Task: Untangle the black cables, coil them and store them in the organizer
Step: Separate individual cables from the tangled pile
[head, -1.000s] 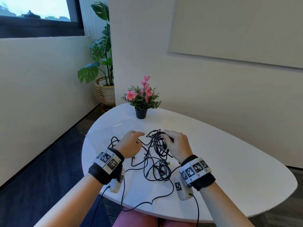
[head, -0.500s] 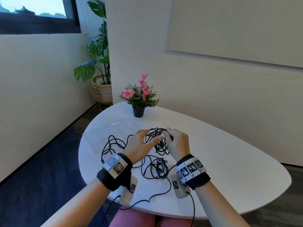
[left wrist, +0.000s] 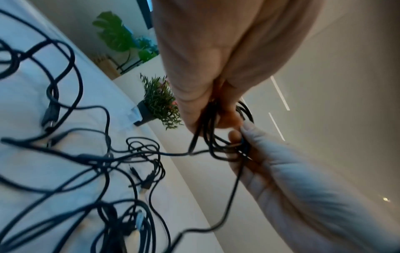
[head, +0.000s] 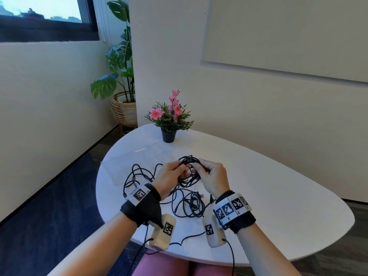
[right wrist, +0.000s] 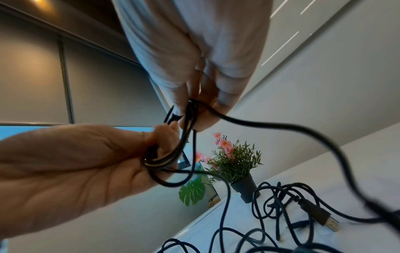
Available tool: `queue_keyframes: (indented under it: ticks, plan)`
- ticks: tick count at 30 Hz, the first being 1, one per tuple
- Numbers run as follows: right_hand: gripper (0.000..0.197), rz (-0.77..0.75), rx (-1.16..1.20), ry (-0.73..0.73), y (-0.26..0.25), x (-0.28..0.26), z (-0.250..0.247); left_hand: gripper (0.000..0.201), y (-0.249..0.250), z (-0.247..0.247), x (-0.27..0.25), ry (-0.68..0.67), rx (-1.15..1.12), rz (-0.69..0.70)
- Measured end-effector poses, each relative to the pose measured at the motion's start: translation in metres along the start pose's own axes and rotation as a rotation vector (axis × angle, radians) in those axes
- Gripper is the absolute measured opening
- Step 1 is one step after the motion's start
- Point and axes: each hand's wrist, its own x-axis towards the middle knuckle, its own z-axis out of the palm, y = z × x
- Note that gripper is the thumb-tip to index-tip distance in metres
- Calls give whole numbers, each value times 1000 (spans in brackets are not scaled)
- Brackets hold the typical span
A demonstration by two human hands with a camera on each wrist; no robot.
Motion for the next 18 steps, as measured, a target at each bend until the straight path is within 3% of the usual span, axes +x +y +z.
queue_keyframes:
  ticks: [5,11,15,18]
  plan:
    - [19,42,-52,-77,8,6,9,25,-11,3,4,58,-124,-64]
    - [15,94,79,-79,10,6,5,27,-4,0,5,-38,-227,-240]
    - [20,187,247,-162,2,4,-1,28,4,-3,2,-123,-133,-165]
    - [25,275,435,-199,-7,4,0,29,11,-1,0,-85,-186,-56]
